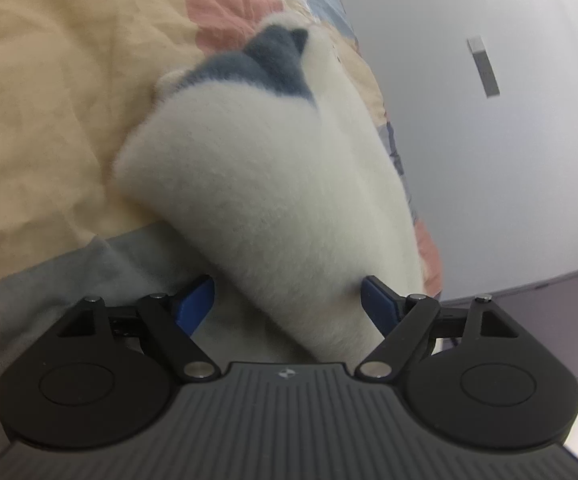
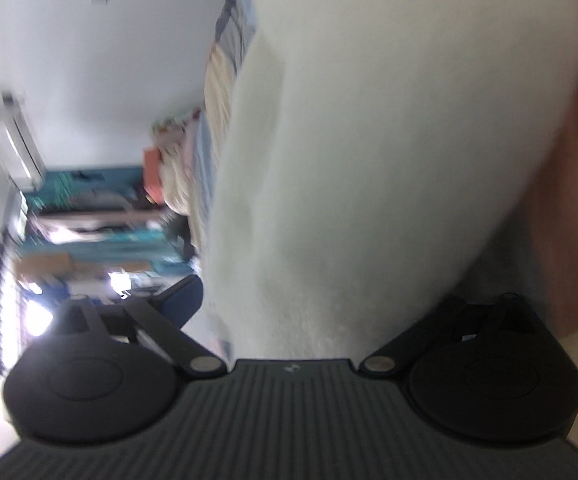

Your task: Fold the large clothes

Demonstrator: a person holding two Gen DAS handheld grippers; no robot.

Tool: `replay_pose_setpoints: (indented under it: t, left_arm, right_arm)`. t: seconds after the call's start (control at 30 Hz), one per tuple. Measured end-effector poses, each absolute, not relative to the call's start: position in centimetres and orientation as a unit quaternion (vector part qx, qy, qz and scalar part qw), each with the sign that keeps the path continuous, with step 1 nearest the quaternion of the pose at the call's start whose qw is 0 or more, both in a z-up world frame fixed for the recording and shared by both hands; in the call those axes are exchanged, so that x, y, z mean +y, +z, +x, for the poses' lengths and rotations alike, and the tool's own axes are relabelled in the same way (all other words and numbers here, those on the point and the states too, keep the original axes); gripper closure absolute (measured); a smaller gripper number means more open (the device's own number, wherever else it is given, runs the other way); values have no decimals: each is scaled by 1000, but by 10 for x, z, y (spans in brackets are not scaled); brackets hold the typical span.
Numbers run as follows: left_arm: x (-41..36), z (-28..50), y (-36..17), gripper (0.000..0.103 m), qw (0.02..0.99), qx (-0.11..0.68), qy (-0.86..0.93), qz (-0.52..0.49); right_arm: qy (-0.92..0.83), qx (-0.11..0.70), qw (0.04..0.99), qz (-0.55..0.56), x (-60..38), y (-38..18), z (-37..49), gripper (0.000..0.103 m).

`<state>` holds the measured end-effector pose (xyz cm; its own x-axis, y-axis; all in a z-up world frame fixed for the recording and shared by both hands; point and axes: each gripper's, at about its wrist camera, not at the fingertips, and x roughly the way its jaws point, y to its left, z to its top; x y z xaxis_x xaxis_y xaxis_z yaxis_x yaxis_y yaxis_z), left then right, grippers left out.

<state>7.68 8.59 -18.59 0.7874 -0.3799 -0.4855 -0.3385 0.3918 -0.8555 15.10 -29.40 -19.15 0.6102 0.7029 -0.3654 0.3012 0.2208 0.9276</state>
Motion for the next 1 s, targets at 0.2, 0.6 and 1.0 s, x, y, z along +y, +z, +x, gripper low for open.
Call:
replay_pose_setpoints:
  t: [0.2, 0.6, 1.0]
  left_arm:
    - [103, 71, -197, 19, 726, 276, -15, -630]
    - [111, 94, -206, 21, 709, 261, 30, -655]
    - [119, 113, -188, 48, 758, 247, 29, -603]
  right_arm:
    - [156, 391, 680, 600, -300, -179, 138, 4]
    - [124, 399, 678, 605, -302, -190, 138, 4]
    - [55, 373, 749, 545, -307, -194, 153, 31]
